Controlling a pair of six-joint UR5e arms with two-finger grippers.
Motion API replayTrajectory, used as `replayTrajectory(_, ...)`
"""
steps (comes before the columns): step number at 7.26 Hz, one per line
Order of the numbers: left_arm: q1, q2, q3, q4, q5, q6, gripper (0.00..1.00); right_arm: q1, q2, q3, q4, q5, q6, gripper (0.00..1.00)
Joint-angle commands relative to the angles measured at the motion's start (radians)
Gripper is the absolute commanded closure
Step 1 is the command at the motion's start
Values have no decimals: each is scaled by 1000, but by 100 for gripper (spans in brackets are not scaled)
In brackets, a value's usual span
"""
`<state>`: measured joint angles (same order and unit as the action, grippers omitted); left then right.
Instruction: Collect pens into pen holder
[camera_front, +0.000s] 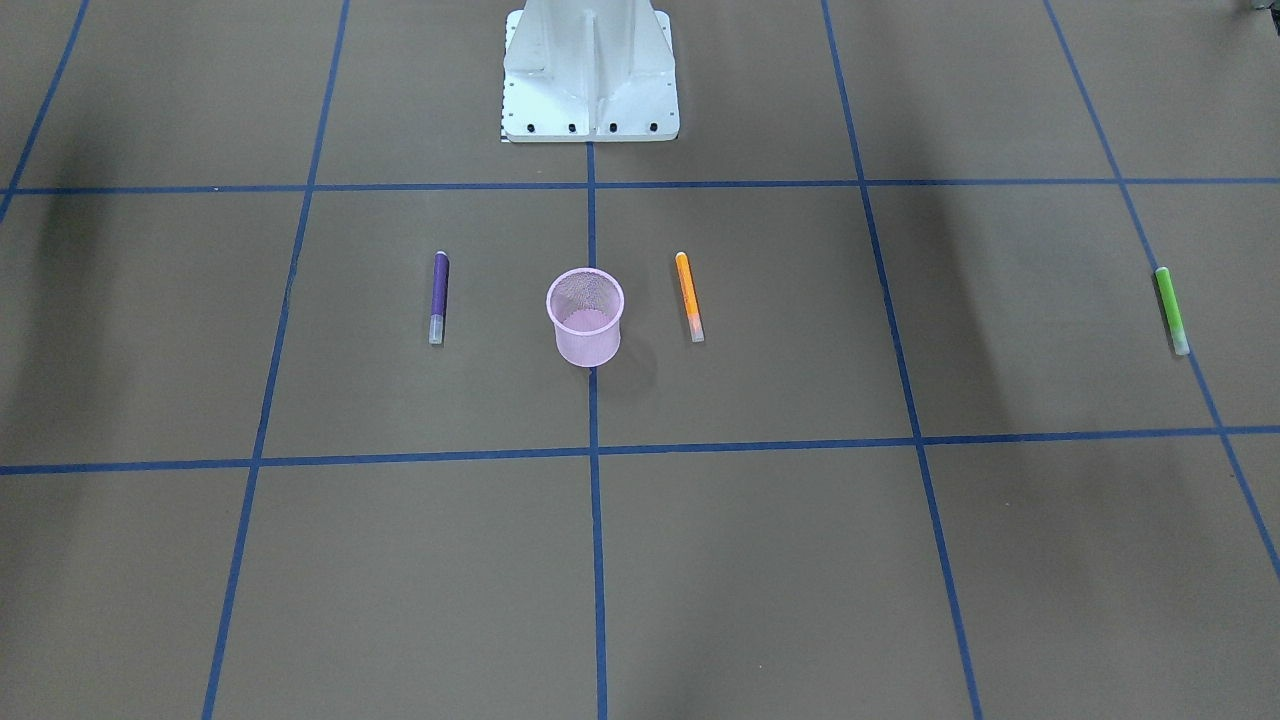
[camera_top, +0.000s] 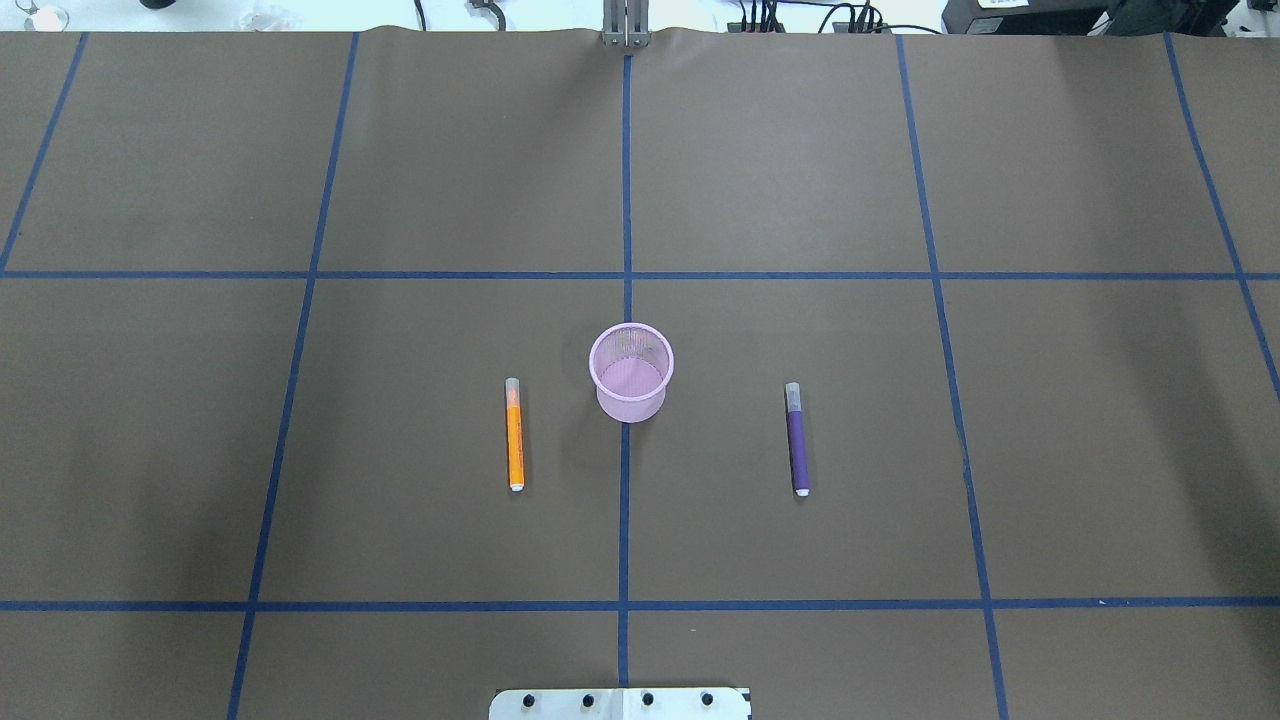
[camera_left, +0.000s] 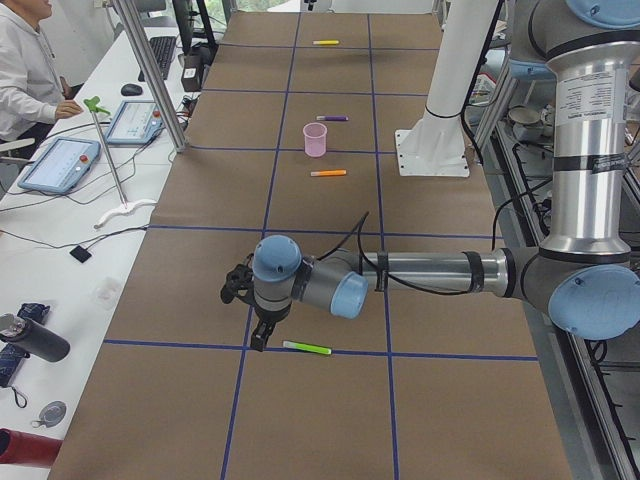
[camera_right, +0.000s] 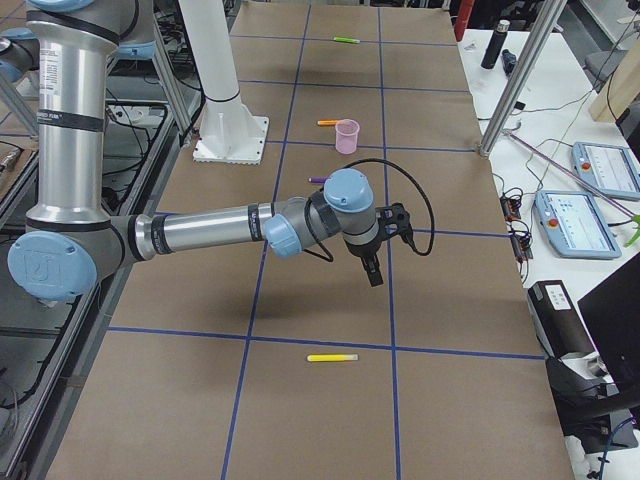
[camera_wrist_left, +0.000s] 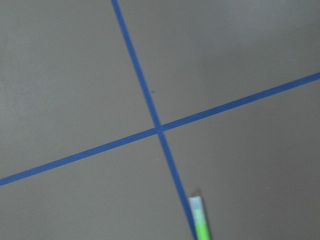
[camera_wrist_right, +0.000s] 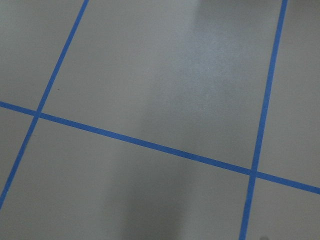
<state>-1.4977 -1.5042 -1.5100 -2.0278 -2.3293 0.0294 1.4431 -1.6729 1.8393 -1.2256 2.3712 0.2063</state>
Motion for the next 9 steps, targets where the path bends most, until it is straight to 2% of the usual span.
replayTrajectory(1, 95, 1, 193, -329, 10, -231, 0, -26, 1, 3, 12, -9, 31, 0)
replayTrajectory(2, 146, -1, 255, -441, 34, -308, 0, -26, 1, 3, 12, -9, 31, 0)
replayTrajectory(3, 213, -1, 260, -491, 66, -419, 0, -26, 1, 4, 14, -9, 31, 0)
replayTrajectory(5, 272, -1, 264, -503, 93, -442, 2, -26, 1, 6, 14, -10, 31, 0)
replayTrajectory(7, 307, -1, 263, -502, 120, -442, 16, -26, 4, 5, 14, -10, 31, 0)
replayTrajectory(9, 335, -2, 263, -502, 130, -440, 45, -26, 10, 5, 12, -24, 33, 0)
